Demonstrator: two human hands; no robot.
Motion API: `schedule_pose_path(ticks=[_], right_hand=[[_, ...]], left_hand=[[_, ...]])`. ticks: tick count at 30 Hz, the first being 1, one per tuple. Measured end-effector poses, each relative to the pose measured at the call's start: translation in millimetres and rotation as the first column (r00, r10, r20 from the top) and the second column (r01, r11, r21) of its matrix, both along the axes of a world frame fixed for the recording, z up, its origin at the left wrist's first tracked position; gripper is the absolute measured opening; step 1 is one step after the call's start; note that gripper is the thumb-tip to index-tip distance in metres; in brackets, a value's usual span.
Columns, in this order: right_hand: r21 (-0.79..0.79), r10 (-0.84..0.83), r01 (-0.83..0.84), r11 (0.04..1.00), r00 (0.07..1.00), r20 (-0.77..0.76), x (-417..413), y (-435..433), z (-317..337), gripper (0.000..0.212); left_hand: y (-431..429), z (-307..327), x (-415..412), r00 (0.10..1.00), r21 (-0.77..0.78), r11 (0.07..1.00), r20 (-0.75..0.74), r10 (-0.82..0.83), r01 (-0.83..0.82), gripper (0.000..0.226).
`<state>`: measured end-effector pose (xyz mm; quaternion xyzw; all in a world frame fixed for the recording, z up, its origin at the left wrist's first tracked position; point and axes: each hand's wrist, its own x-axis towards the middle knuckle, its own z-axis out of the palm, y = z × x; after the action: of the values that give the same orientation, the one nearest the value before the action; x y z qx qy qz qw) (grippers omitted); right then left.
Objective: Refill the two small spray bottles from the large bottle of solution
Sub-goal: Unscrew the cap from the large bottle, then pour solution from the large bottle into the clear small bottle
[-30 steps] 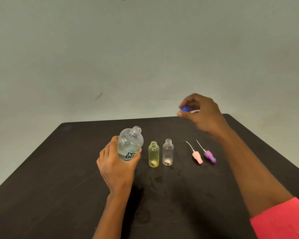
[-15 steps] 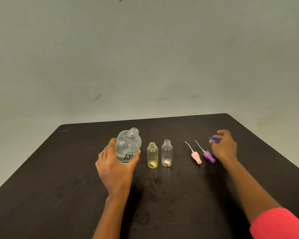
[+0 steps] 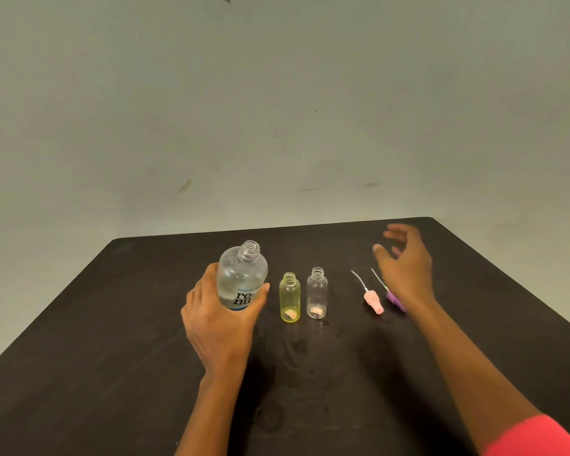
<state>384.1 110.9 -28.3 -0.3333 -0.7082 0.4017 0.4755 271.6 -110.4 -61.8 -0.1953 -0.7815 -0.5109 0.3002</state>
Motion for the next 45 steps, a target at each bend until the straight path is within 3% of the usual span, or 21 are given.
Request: schedule_pose_path(ticks=[3,6,9,12,19,25,32,41,45], right_hand=[[0.064,0.339,-0.334,0.94,0.936,-0.098,-8.8,-50.9,20.5,0.034],[0.08,0.633,-0.635,0.769,0.773,0.051,-12.1,-87.5,20.9,0.048],[0.041,0.747,-0.767,0.641,0.635,0.197,-16.6,-107.1,11.8,0.065],[-0.023,0.789,-0.81,0.586,0.565,0.24,-19.6,-118.7,6.6,0.079],[-0.054,0.781,-0.785,0.617,0.602,0.169,-9.2,-121.4,7.9,0.08],[-0.015,0.698,-0.703,0.711,0.703,0.134,5.3,-109.6,2.8,0.077],[0.032,0.487,-0.486,0.873,0.873,-0.025,16.3,-81.5,-5.9,0.081],[0.045,0.274,-0.271,0.962,0.956,-0.106,16.9,-55.1,-21.0,0.082],[0.054,0.191,-0.187,0.981,0.978,-0.086,14.1,-48.6,-27.5,0.083]], left_hand=[[-0.7,6.4,3.3,0.999,0.037,0.999,0.037,-0.017,0.016,0.08],[-3.5,9.4,3.9,0.992,0.104,0.991,0.084,-0.097,0.088,0.083],[-5.4,14.6,7.5,0.959,0.241,0.946,0.125,-0.254,0.219,0.073],[-3.1,23.3,16.5,0.9,0.369,0.863,0.128,-0.416,0.346,0.052],[3.9,25.9,21.6,0.803,0.377,0.773,0.112,-0.585,0.51,0.044],[9.6,15.3,21.2,0.687,0.424,0.666,0.129,-0.715,0.614,0.076],[18.9,-0.9,12.7,0.806,0.346,0.849,0.309,-0.506,0.4,0.029],[35.9,-23.5,5.0,0.776,0.136,0.892,0.45,-0.443,0.43,0.071],[43.7,-26.6,1.3,0.77,0.068,0.879,0.454,-0.448,0.472,0.07]])
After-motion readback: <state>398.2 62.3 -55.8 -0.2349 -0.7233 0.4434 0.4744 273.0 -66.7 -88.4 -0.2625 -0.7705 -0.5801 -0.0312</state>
